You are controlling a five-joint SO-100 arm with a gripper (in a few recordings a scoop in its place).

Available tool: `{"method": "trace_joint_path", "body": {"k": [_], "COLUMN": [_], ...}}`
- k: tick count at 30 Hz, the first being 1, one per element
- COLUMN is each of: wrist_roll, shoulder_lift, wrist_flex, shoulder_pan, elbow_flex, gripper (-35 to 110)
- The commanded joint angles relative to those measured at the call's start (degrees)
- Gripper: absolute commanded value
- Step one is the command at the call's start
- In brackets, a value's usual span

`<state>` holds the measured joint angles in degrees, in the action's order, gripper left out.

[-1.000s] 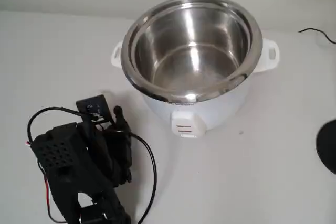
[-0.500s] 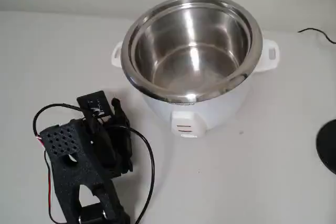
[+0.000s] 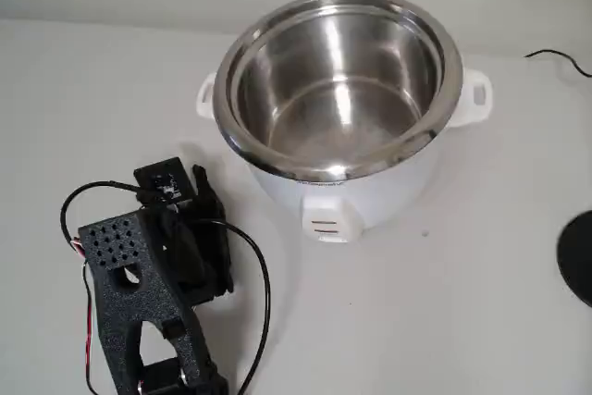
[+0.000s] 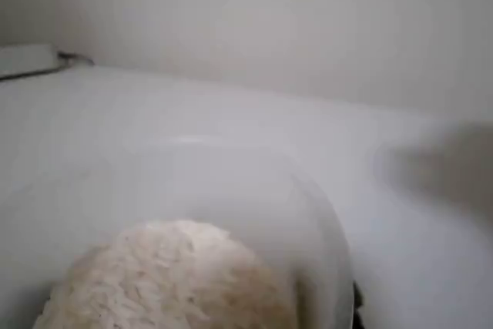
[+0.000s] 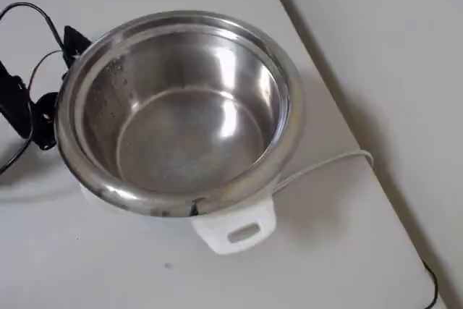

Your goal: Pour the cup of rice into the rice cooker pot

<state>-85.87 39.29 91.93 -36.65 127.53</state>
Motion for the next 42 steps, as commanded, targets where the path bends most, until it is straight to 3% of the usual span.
{"method": "trace_joint_path", "body": {"k": [1,14,24,31,42], "wrist_roll": [-0.09,0.00,3.16,10.63,35.51], "shoulder_lift": [0.88,34.19,51.15,61.44,67.15], "wrist_flex": [-0.18,-31.64,-50.27,-64.16,-95.36], "shoulder_pan": [-0.35,3.34,6.86,11.07,22.68], "elbow_flex": [-1.41,-5.71,-11.69,-17.58,-39.73], "gripper": [21,20,20,21,20]}}
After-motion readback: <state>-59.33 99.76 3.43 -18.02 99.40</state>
